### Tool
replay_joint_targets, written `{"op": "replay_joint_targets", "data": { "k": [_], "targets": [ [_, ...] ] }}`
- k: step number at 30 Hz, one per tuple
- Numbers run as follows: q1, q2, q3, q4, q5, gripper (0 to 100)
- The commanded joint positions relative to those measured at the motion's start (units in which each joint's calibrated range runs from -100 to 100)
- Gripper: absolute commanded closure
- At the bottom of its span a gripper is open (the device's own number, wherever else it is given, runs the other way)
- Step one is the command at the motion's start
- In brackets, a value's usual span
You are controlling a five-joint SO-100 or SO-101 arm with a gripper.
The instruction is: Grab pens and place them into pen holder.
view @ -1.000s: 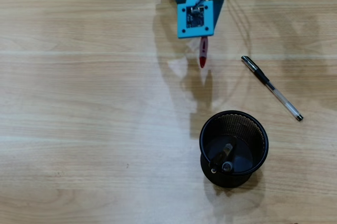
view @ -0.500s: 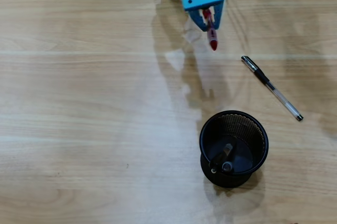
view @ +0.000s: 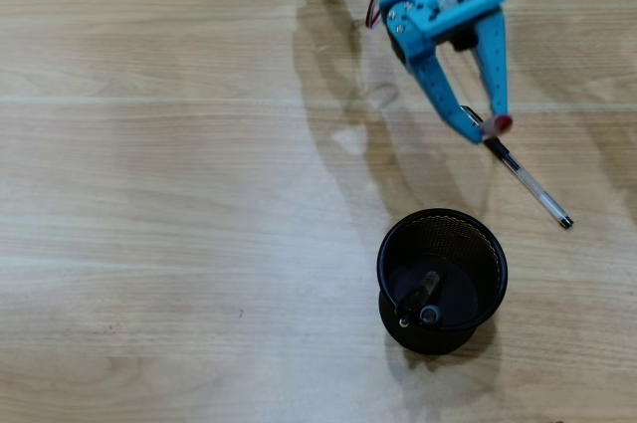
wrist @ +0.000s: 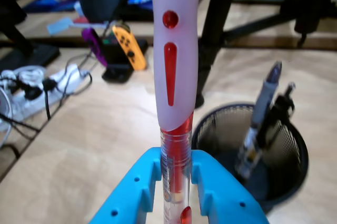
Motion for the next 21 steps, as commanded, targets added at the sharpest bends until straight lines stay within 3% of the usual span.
{"op": "replay_joint_targets", "data": {
  "k": [1, 14, 21],
  "targets": [
    [0.8, 4.6, -4.0, -11.4, 0.4, 98],
    [6.6, 15.7, -20.5, -12.8, 7.1, 98],
    [7.2, 19.3, -22.6, -13.1, 7.9, 98]
  ]
}}
